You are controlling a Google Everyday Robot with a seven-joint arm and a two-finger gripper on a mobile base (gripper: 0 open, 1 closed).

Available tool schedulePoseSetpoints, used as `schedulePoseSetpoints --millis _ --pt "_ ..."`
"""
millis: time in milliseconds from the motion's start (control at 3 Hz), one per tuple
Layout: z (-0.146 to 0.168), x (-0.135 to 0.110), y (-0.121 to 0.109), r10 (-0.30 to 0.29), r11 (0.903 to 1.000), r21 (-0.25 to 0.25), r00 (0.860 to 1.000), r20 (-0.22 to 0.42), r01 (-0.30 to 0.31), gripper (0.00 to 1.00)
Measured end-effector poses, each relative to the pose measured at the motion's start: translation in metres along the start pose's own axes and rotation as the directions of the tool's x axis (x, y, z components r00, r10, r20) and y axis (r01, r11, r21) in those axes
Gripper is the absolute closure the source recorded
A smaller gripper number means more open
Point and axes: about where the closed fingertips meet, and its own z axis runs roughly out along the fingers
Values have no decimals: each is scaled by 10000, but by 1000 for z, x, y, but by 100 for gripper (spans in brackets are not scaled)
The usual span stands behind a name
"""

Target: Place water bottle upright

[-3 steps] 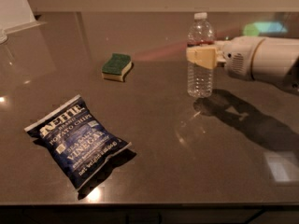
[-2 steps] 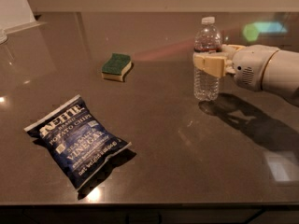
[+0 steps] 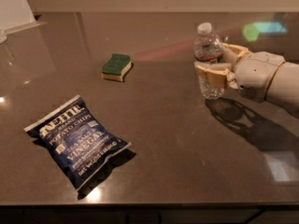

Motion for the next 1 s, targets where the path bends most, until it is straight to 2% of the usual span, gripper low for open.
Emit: schedulePoseSetpoints --millis 333,667,1000 --pt "-1 4 3 -839 9965 80 9962 241 837 100" --pt "1 8 2 -929 9954 262 9949 404 919 100" --pt "2 13 0 -575 9971 535 9967 565 545 100"
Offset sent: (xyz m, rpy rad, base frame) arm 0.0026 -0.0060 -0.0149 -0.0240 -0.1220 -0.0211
